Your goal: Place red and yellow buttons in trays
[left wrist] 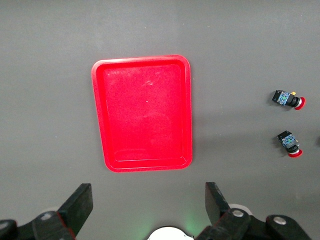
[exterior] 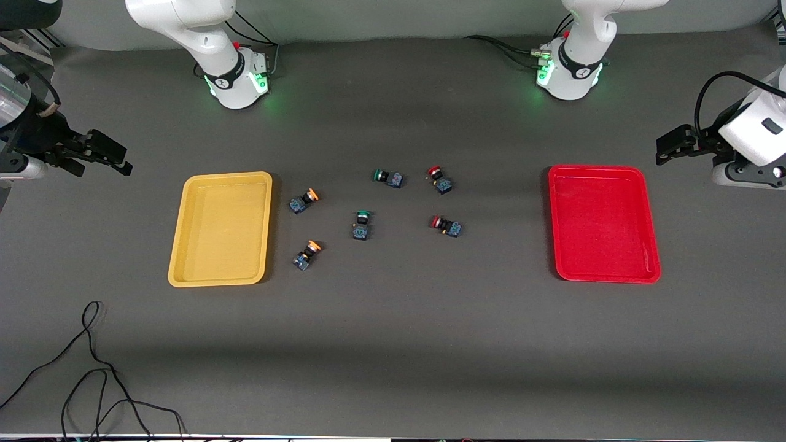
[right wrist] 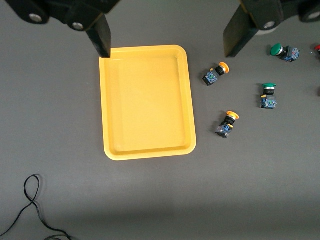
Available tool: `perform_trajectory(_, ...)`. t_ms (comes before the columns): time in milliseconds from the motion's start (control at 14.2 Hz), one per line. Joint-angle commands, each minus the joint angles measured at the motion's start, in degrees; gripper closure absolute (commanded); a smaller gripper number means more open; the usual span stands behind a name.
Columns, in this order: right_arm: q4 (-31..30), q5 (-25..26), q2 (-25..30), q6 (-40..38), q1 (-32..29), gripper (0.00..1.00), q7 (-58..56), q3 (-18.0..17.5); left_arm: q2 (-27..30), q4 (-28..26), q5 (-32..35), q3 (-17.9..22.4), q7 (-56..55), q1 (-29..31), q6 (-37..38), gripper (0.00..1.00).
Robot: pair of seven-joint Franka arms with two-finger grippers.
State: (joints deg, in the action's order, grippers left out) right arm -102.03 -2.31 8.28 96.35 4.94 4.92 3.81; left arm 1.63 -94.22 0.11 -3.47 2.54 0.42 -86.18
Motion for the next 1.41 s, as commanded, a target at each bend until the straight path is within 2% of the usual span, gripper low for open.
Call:
perform_trajectory(0, 1.2, 0.5, -0.5, -1.0, 0.2, 0.0, -0.5, 0.1, 0.7, 0.0, 0.9, 0.1, 0.8, -0.1, 0.1, 0.0)
perform_trajectory(282, 1.6, -0.2, -2.0, -1.2, 0.6, 0.0, 1.2, -0.4, 0.7, -0.1, 0.9, 0.1, 0.5, -0.2, 0.0, 0.0)
perform_trajectory(423, 0.9, -3.1, -4.1, -2.4, 1.6, 0.0, 7.0, -1.1, 0.7, -0.2, 0.9, 0.0, 0.4, -0.2, 0.0, 0.0)
perform_trajectory(635, 0.1, -3.1, -8.4, 0.1, 5.6, 0.0, 19.7, -2.1, 0.7, -0.3, 0.6, 0.0, -0.2, -0.2, 0.3, 0.0)
perform_trajectory(776, -4.4, -3.3, -9.0, 5.7, 7.2, 0.0, 26.1, -3.0, 1.1, -1.0, 0.2, 0.0, -0.3, -0.4, 0.8, 0.0)
perform_trajectory(846, -7.7, -3.5, -9.0, 9.3, 7.2, 0.0, 29.9, -4.6, 1.8, -2.2, 0.0, -0.1, -0.3, -0.5, 0.2, 0.0)
perform_trajectory(917, -11.4, -3.6, -9.4, 13.4, 7.2, 0.0, 34.1, -6.2, 3.2, -5.1, -0.5, -0.3, -1.3, -0.7, -1.3, 0.0)
perform_trajectory(1058, -17.8, -3.7, -11.8, 22.9, 7.1, 0.0, 41.5, -9.0, 8.1, -14.4, -0.5, -1.5, -5.8, -2.3, -8.4, 0.0)
perform_trajectory(1128, -19.6, -3.7, -13.7, 26.5, 7.2, 0.0, 45.0, -10.3, 9.6, -17.5, -0.6, -2.3, -9.3, -4.0, -10.2, 0.0)
perform_trajectory(1340, -24.9, -3.7, -18.9, 36.9, 7.2, 0.0, 53.0, -13.5, 8.1, -19.0, -1.2, -4.3, -24.6, -12.6, -11.5, 0.0)
